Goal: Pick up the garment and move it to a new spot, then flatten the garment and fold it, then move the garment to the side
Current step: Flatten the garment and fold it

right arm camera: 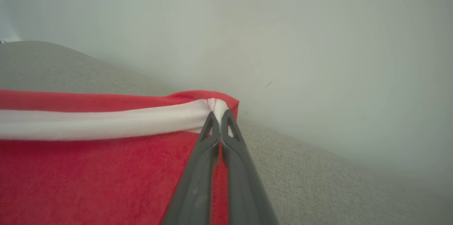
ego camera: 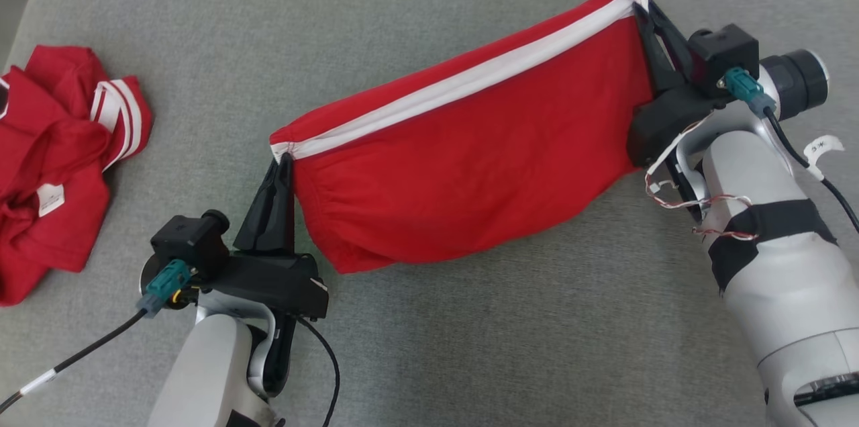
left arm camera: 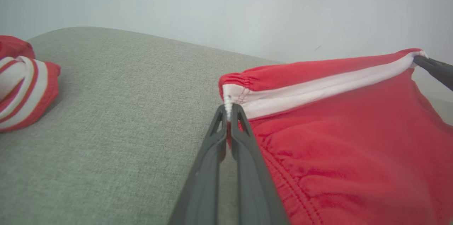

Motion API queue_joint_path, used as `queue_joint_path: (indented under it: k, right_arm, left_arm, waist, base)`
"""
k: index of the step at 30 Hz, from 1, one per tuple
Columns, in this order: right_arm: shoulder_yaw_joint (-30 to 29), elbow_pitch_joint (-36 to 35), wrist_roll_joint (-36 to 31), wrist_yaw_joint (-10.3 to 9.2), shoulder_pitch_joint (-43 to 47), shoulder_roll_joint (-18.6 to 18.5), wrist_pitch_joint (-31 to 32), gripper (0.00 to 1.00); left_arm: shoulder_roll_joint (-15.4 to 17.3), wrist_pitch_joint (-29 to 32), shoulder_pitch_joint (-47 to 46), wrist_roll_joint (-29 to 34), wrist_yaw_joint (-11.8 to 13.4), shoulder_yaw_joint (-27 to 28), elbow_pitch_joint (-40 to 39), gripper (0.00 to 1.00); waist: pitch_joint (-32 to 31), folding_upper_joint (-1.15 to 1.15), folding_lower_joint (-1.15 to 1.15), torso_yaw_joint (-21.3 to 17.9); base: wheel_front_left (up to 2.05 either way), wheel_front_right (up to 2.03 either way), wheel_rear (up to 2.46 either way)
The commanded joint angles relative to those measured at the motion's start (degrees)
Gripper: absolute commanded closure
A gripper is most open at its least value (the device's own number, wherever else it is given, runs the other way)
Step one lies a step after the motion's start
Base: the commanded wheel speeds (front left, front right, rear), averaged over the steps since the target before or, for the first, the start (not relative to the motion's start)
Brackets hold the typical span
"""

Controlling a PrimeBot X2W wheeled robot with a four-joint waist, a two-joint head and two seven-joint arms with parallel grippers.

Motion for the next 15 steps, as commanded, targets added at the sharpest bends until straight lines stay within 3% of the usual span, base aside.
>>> queue_joint_path:
  k: [1,10,11,12,13,14,15]
  right_arm:
    - [-0.20,0.45,-0.74,-0.15,-0.63,0.00,0.00,1.00]
    - [-2.97,6.20,-5.18,-0.15,-3.95,0.93,0.00,1.00]
    - [-3.36,6.53,-5.58,-0.15,-4.17,1.08,0.00,0.90]
    - [-3.70,6.69,-5.92,-0.15,-4.37,1.26,0.00,0.60]
    - [-4.14,6.93,-6.04,-0.15,-4.47,1.45,0.00,0.07]
    - [-4.58,7.30,-6.27,-0.15,-4.47,1.67,0.00,0.00]
    - [-4.80,7.48,-6.57,-0.15,-4.52,1.87,0.01,0.00]
  left_arm:
    - [-0.05,-0.19,-0.58,-0.56,0.13,-0.10,0.19,1.00]
    - [-0.07,-0.19,-3.16,-1.05,0.13,-2.86,2.23,1.00]
    - [-0.06,-0.19,-3.34,-1.05,0.13,-3.10,2.25,0.65]
    - [-0.06,-0.19,-3.47,-1.02,0.13,-3.17,2.24,0.41]
    - [-0.06,-0.19,-3.46,-0.98,0.13,-3.24,2.28,0.00]
    - [-0.07,-0.19,-3.32,-0.82,0.13,-3.30,2.45,0.00]
    - [-0.07,-0.19,-3.26,-0.63,0.20,-3.22,2.57,0.00]
  waist:
    - [1.78,-0.01,-0.01,1.77]
    - [2.83,-0.01,-0.01,2.45]
    - [2.90,-0.01,-0.01,2.45]
    - [2.95,-0.01,-0.01,2.43]
    - [2.97,-0.01,-0.01,2.38]
    - [2.97,-0.01,-0.01,2.28]
    - [2.98,-0.01,-0.01,2.18]
  base:
    - [0.00,0.00,0.00]
    - [0.00,0.00,0.00]
    - [0.00,0.00,0.00]
    - [0.00,0.00,0.00]
    - [0.00,0.00,0.00]
    - [0.00,0.00,0.00]
    - [0.00,0.00,0.00]
